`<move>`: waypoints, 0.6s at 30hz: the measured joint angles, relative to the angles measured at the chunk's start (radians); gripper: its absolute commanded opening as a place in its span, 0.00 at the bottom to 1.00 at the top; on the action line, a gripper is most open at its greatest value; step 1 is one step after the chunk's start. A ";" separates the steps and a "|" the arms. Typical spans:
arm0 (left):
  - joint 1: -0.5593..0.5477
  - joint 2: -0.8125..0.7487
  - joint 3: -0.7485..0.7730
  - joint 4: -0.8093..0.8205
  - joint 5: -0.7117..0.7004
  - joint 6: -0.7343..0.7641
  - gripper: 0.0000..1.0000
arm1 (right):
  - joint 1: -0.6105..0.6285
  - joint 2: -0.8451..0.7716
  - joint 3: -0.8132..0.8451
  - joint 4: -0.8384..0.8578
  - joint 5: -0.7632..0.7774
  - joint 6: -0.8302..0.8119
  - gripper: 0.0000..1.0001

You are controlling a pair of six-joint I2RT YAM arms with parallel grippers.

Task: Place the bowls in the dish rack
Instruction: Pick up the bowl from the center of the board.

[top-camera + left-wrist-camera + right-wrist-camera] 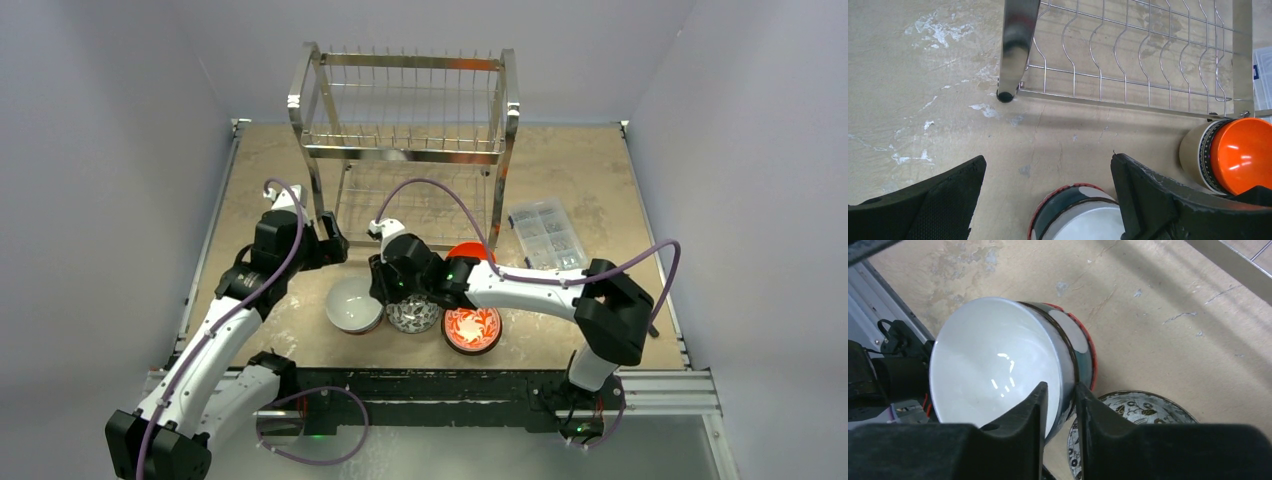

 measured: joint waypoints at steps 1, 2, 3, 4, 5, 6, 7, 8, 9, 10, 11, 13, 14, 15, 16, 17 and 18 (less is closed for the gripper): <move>0.000 -0.001 0.000 0.000 0.000 0.000 0.94 | 0.000 0.000 0.000 -0.001 0.004 -0.003 0.17; 0.000 -0.002 0.000 0.000 0.000 0.000 0.94 | 0.000 0.000 0.001 -0.002 0.007 -0.004 0.13; 0.000 -0.002 0.000 0.000 0.000 0.000 0.94 | 0.000 0.000 0.001 -0.002 0.009 -0.005 0.11; 0.000 -0.003 0.000 0.000 0.000 0.000 0.94 | 0.000 0.000 0.001 -0.003 0.013 -0.006 0.09; 0.000 -0.003 0.000 0.000 0.000 0.000 0.94 | 0.000 0.000 0.001 -0.006 0.014 -0.010 0.05; 0.000 -0.003 0.000 0.000 0.000 0.000 0.94 | 0.000 0.000 0.001 -0.016 0.015 -0.011 0.02; 0.000 -0.003 0.000 0.000 0.000 0.000 0.94 | 0.001 0.000 0.001 -0.021 0.016 -0.013 0.00; 0.000 -0.003 0.000 0.000 0.000 0.000 0.94 | 0.001 0.000 0.001 -0.024 0.016 -0.013 0.00; 0.000 -0.003 0.000 0.000 0.000 0.000 0.94 | 0.001 0.000 0.002 -0.026 0.016 -0.014 0.00; 0.000 -0.004 0.000 0.000 0.000 0.000 0.94 | 0.001 0.000 0.002 -0.028 0.016 -0.014 0.00; 0.000 -0.005 0.000 0.000 0.000 0.000 0.94 | 0.001 0.000 0.003 -0.032 0.016 -0.014 0.00; 0.000 -0.008 0.000 0.000 0.000 0.000 0.94 | 0.001 0.000 0.007 -0.042 0.015 -0.014 0.00; 0.000 -0.010 0.000 0.000 0.000 0.000 0.94 | 0.001 0.000 0.008 -0.045 0.015 -0.014 0.00; 0.000 -0.014 0.000 0.000 0.000 0.000 0.94 | 0.001 0.000 0.009 -0.048 0.015 -0.014 0.00; 0.000 -0.017 0.000 0.000 0.000 0.000 0.94 | 0.001 0.000 0.009 -0.048 0.016 -0.014 0.00; 0.000 -0.023 0.000 0.000 0.000 0.000 0.94 | 0.001 -0.001 0.009 -0.048 0.017 -0.014 0.00; 0.000 -0.027 0.000 0.000 0.000 0.000 0.94 | 0.001 -0.003 0.009 -0.049 0.018 -0.014 0.00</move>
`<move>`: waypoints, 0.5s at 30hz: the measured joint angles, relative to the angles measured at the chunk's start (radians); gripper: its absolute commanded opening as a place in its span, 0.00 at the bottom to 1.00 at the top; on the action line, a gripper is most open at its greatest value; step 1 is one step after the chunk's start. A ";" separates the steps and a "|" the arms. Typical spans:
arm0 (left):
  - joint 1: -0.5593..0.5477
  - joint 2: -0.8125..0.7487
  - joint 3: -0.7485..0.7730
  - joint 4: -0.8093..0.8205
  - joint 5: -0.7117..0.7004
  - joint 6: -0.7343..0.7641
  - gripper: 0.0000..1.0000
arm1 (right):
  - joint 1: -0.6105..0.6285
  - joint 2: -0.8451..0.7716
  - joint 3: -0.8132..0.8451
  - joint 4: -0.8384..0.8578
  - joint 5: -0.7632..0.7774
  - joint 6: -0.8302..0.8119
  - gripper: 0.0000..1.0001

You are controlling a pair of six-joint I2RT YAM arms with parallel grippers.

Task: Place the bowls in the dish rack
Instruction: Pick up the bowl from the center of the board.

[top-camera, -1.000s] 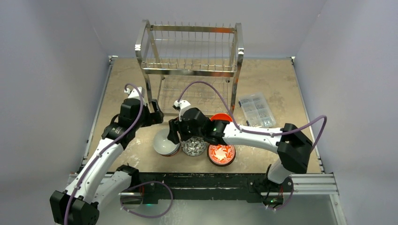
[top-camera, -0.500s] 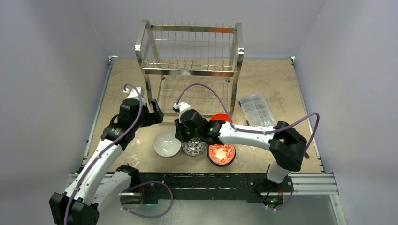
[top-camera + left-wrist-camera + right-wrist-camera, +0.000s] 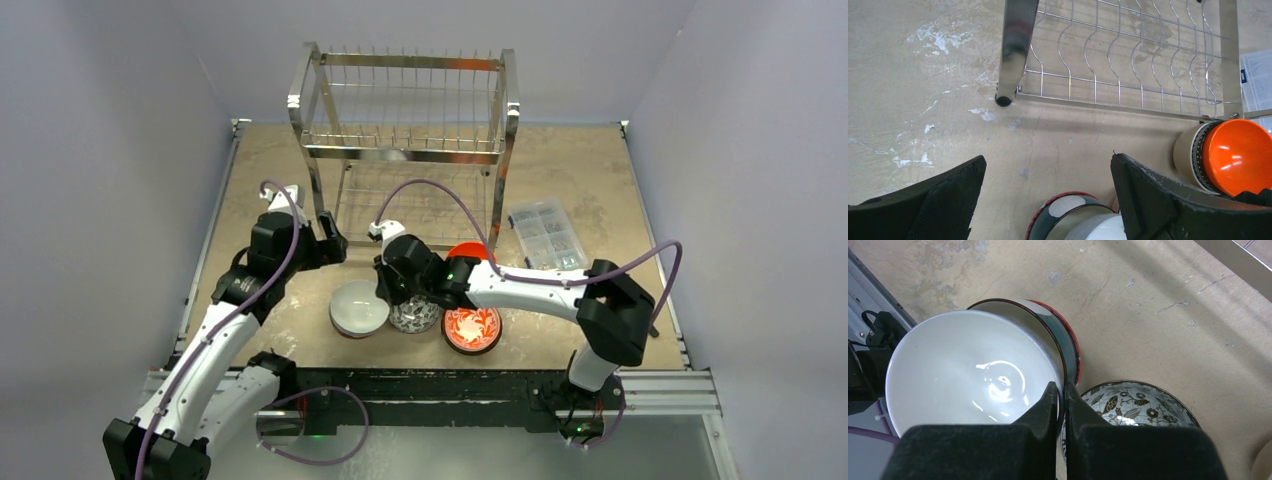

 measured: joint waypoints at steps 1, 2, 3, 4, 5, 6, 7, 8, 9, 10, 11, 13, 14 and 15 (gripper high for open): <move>0.000 -0.006 -0.001 0.001 0.001 0.000 0.95 | 0.000 -0.004 0.000 -0.003 0.002 0.000 0.00; 0.000 -0.012 -0.002 0.002 0.002 0.000 0.95 | -0.001 -0.010 0.000 -0.006 0.005 0.000 0.00; 0.000 -0.018 -0.003 0.003 0.004 0.000 0.95 | -0.002 -0.017 0.000 -0.010 0.006 -0.001 0.00; 0.000 -0.025 -0.006 0.006 0.006 0.000 0.95 | -0.006 -0.028 -0.003 -0.009 0.005 0.000 0.00; 0.000 -0.031 -0.009 0.007 0.010 0.000 0.96 | -0.010 -0.041 -0.006 -0.007 0.005 0.000 0.00; 0.000 -0.037 -0.012 0.009 0.013 0.000 0.96 | -0.016 -0.061 -0.015 -0.002 0.005 0.000 0.00; 0.000 -0.042 -0.015 0.010 0.017 0.000 0.96 | -0.024 -0.086 -0.027 0.004 0.004 0.000 0.00; 0.000 -0.047 -0.016 0.010 0.020 0.000 0.96 | -0.034 -0.112 -0.039 0.010 0.003 0.001 0.00; 0.000 -0.052 -0.017 0.011 0.024 0.000 0.97 | -0.045 -0.139 -0.052 0.019 0.000 0.001 0.00; 0.000 -0.057 -0.017 0.013 0.027 0.000 0.97 | -0.055 -0.161 -0.063 0.029 -0.003 0.002 0.00; 0.000 -0.063 -0.017 0.016 0.031 0.000 0.98 | -0.069 -0.186 -0.078 0.044 -0.005 0.003 0.00; 0.000 -0.076 -0.018 0.024 0.040 0.000 0.99 | -0.100 -0.235 -0.114 0.075 -0.017 0.009 0.00; 0.000 -0.084 -0.020 0.029 0.045 0.000 0.98 | -0.117 -0.256 -0.130 0.089 -0.029 0.012 0.00; 0.000 -0.090 -0.023 0.034 0.047 0.000 0.99 | -0.137 -0.275 -0.150 0.105 -0.041 0.015 0.00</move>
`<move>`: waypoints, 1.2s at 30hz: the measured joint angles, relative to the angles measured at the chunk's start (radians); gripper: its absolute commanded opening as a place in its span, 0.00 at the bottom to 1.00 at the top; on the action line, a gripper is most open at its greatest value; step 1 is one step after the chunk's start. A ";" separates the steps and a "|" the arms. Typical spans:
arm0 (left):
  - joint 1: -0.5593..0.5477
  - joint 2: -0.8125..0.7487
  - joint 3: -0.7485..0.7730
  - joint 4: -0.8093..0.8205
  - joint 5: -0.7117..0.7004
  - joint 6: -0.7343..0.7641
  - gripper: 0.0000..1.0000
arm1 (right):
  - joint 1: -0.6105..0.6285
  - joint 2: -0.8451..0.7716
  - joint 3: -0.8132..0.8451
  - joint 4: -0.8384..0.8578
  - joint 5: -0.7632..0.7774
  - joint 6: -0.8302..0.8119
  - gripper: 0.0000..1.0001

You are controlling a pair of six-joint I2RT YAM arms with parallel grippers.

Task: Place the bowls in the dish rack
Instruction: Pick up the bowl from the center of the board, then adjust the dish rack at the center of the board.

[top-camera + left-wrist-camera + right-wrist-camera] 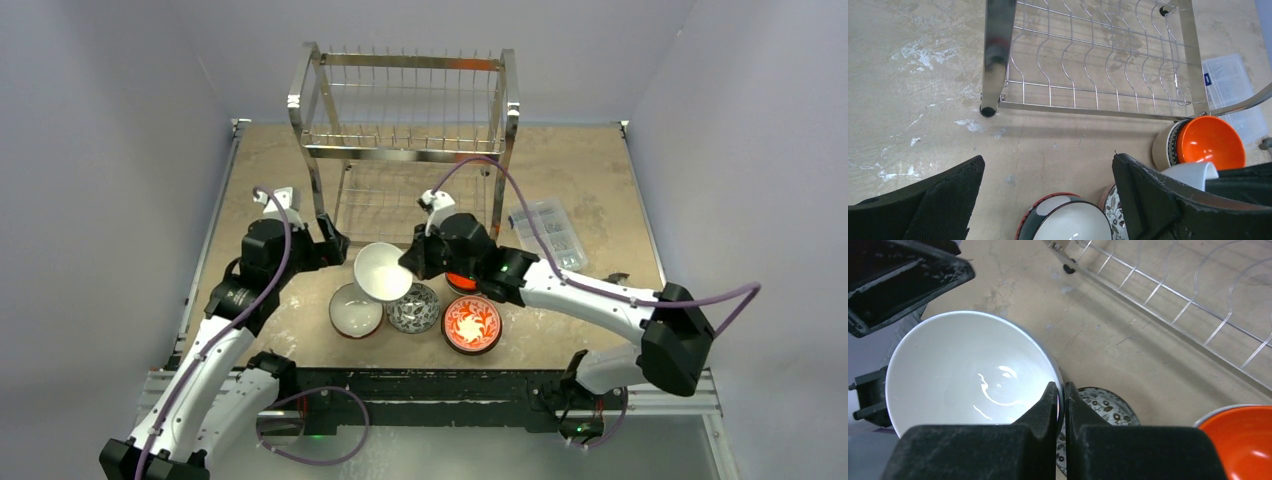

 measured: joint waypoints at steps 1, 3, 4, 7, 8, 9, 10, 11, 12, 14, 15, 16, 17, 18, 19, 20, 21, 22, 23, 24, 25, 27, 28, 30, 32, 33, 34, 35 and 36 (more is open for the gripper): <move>0.000 -0.006 -0.003 0.004 0.002 0.000 0.99 | -0.021 -0.018 -0.019 0.015 -0.014 0.003 0.00; 0.000 -0.013 -0.007 0.010 0.004 0.000 0.99 | -0.060 -0.045 -0.053 0.035 -0.038 0.007 0.00; 0.000 -0.014 -0.008 0.010 0.005 0.000 0.98 | -0.083 -0.055 -0.071 0.043 -0.049 0.008 0.00; 0.000 -0.019 -0.010 0.012 0.019 0.000 0.98 | -0.129 -0.076 -0.110 0.055 -0.070 0.009 0.00; 0.000 -0.020 -0.010 0.013 0.026 0.000 0.99 | -0.146 -0.085 -0.127 0.059 -0.078 0.011 0.00; 0.000 -0.021 -0.010 0.014 0.031 0.000 0.99 | -0.162 -0.097 -0.145 0.059 -0.089 0.012 0.00; 0.000 -0.021 -0.010 0.015 0.038 0.000 0.99 | -0.178 -0.109 -0.163 0.060 -0.099 0.013 0.00; 0.000 -0.021 -0.010 0.019 0.050 0.000 0.98 | -0.190 -0.119 -0.177 0.062 -0.106 0.014 0.00; 0.000 -0.021 -0.011 0.023 0.062 -0.001 0.98 | -0.207 -0.133 -0.195 0.063 -0.119 0.015 0.00; 0.000 -0.021 -0.018 0.045 0.097 -0.017 0.99 | -0.233 -0.161 -0.224 0.063 -0.131 0.017 0.00; 0.000 -0.018 -0.026 0.061 0.121 -0.031 0.98 | -0.245 -0.176 -0.236 0.063 -0.136 0.017 0.00; 0.000 -0.015 -0.033 0.076 0.143 -0.047 0.98 | -0.253 -0.188 -0.244 0.063 -0.140 0.018 0.00; 0.000 -0.006 -0.043 0.103 0.175 -0.072 0.98 | -0.262 -0.203 -0.254 0.064 -0.144 0.019 0.00; 0.000 0.008 -0.056 0.138 0.216 -0.108 0.98 | -0.269 -0.217 -0.261 0.063 -0.147 0.020 0.00; 0.000 0.025 -0.067 0.172 0.252 -0.140 0.98 | -0.275 -0.232 -0.267 0.064 -0.148 0.020 0.00; -0.002 0.039 -0.080 0.209 0.285 -0.175 0.99 | -0.282 -0.244 -0.272 0.063 -0.149 0.021 0.00; -0.006 0.058 -0.098 0.256 0.322 -0.219 0.99 | -0.288 -0.254 -0.275 0.065 -0.150 0.021 0.00; -0.013 0.075 -0.115 0.299 0.351 -0.264 0.99 | -0.296 -0.261 -0.277 0.068 -0.151 0.022 0.00; -0.028 0.090 -0.128 0.333 0.370 -0.299 0.98 | -0.302 -0.266 -0.280 0.071 -0.156 0.023 0.00; -0.049 0.103 -0.135 0.356 0.378 -0.332 0.99 | -0.309 -0.271 -0.282 0.073 -0.161 0.023 0.00; -0.082 0.114 -0.137 0.377 0.379 -0.361 0.99 | -0.318 -0.275 -0.286 0.075 -0.169 0.023 0.00; -0.152 0.128 -0.137 0.415 0.372 -0.392 0.98 | -0.330 -0.282 -0.292 0.076 -0.177 0.023 0.00; -0.190 0.135 -0.137 0.438 0.369 -0.412 0.99 | -0.335 -0.285 -0.296 0.078 -0.179 0.023 0.00; -0.249 0.153 -0.138 0.483 0.370 -0.444 0.98 | -0.344 -0.289 -0.302 0.078 -0.185 0.023 0.00; -0.272 0.168 -0.144 0.533 0.371 -0.480 0.98 | -0.352 -0.292 -0.304 0.078 -0.199 0.023 0.00; -0.277 0.172 -0.155 0.571 0.371 -0.502 0.98 | -0.353 -0.292 -0.304 0.080 -0.202 0.024 0.00; -0.283 0.173 -0.170 0.608 0.370 -0.523 0.98 | -0.354 -0.292 -0.304 0.083 -0.204 0.025 0.00; -0.289 0.173 -0.185 0.640 0.367 -0.539 0.98 | -0.355 -0.292 -0.304 0.085 -0.209 0.027 0.00; -0.295 0.174 -0.195 0.658 0.365 -0.551 0.98 | -0.357 -0.292 -0.304 0.086 -0.211 0.028 0.00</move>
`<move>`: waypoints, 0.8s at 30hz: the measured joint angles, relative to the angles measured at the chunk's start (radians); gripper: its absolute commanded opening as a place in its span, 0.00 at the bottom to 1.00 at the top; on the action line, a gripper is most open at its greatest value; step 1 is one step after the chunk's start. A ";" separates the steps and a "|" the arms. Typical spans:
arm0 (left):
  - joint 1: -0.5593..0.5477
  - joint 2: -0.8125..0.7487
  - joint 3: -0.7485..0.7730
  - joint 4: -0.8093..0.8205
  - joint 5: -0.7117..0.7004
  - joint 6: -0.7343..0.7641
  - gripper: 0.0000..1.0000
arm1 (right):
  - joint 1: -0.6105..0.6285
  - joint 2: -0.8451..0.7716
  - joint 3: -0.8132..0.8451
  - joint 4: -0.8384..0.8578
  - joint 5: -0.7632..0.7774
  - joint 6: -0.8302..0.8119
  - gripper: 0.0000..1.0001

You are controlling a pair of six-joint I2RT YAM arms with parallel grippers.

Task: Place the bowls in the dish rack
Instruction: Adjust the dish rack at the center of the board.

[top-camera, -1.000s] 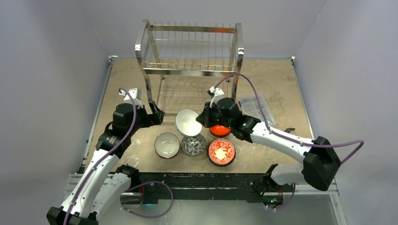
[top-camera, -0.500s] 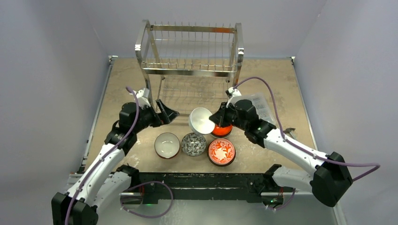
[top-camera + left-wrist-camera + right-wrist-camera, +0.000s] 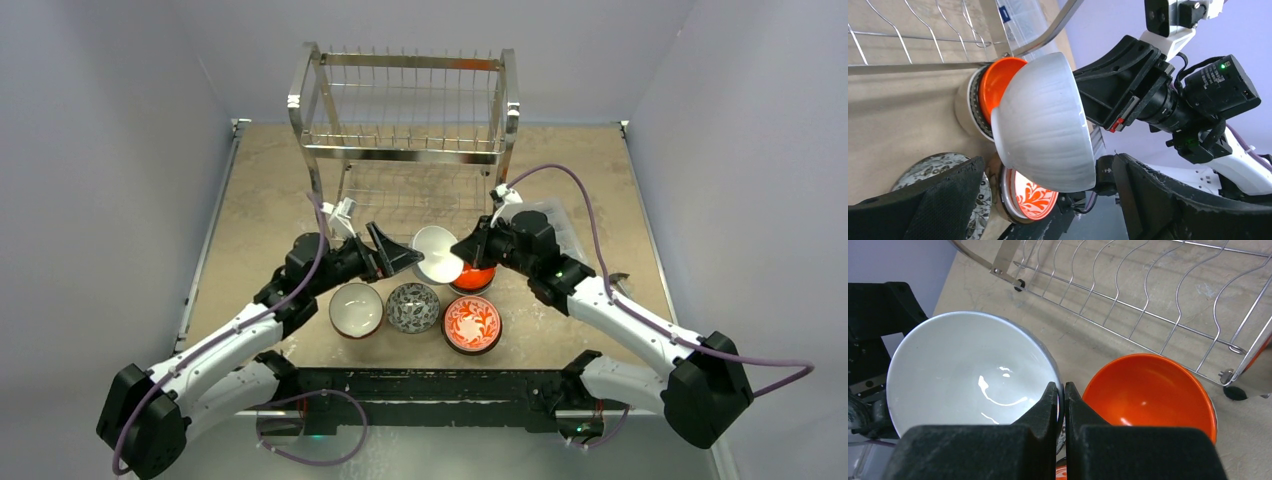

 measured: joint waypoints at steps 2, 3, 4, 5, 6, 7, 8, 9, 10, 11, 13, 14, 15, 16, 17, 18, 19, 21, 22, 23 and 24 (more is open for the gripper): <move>-0.019 0.011 -0.014 0.034 -0.006 -0.020 0.98 | -0.002 0.000 0.000 0.004 -0.013 0.003 0.00; -0.025 0.018 -0.016 0.044 -0.010 -0.026 0.98 | -0.002 0.000 0.000 0.007 -0.015 0.004 0.00; -0.034 0.027 -0.018 0.060 -0.014 -0.029 0.98 | -0.002 0.000 0.000 0.011 -0.018 0.006 0.00; -0.042 0.037 -0.019 0.074 -0.019 -0.035 0.98 | -0.002 0.000 0.000 0.013 -0.019 0.007 0.00; -0.051 0.048 -0.019 0.089 -0.026 -0.042 0.97 | -0.002 0.000 0.000 0.015 -0.021 0.008 0.00; -0.059 0.058 -0.019 0.102 -0.031 -0.045 0.97 | -0.002 0.000 0.000 0.016 -0.023 0.009 0.00; -0.068 0.069 -0.019 0.116 -0.036 -0.048 0.97 | -0.002 0.000 0.000 0.015 -0.024 0.009 0.00; -0.077 0.080 -0.019 0.129 -0.042 -0.052 0.98 | -0.002 0.000 0.000 0.015 -0.025 0.009 0.00; -0.088 0.092 -0.019 0.139 -0.050 -0.054 0.98 | -0.002 0.000 0.000 0.015 -0.027 0.009 0.00; -0.096 0.101 -0.019 0.148 -0.056 -0.055 0.98 | -0.002 0.000 0.000 0.016 -0.031 0.009 0.00; -0.112 0.123 -0.019 0.164 -0.068 -0.062 0.98 | -0.002 0.000 0.000 0.015 -0.036 0.009 0.00; -0.119 0.133 -0.019 0.168 -0.077 -0.064 0.98 | -0.002 0.000 0.000 0.015 -0.038 0.009 0.00; -0.125 0.142 -0.019 0.167 -0.084 -0.068 0.98 | -0.002 0.000 0.000 0.015 -0.039 0.010 0.00; -0.130 0.149 -0.019 0.165 -0.092 -0.070 0.98 | -0.002 0.000 0.000 0.016 -0.040 0.010 0.00; -0.135 0.157 -0.019 0.162 -0.103 -0.071 0.98 | -0.002 0.000 0.000 0.016 -0.040 0.010 0.00; -0.139 0.163 -0.019 0.158 -0.113 -0.071 0.98 | -0.002 0.000 0.000 0.018 -0.040 0.010 0.00; -0.143 0.168 -0.019 0.157 -0.119 -0.074 0.97 | -0.002 0.000 0.000 0.019 -0.040 0.010 0.00; -0.148 0.175 -0.019 0.158 -0.131 -0.082 0.96 | -0.002 0.000 0.000 0.021 -0.039 0.010 0.00; -0.150 0.175 -0.019 0.159 -0.134 -0.087 0.96 | -0.002 0.000 0.000 0.021 -0.039 0.010 0.00; -0.151 0.176 -0.019 0.159 -0.136 -0.094 0.96 | -0.002 0.000 0.000 0.021 -0.039 0.010 0.00; -0.153 0.176 -0.019 0.159 -0.137 -0.099 0.96 | -0.002 -0.001 0.000 0.021 -0.038 0.010 0.00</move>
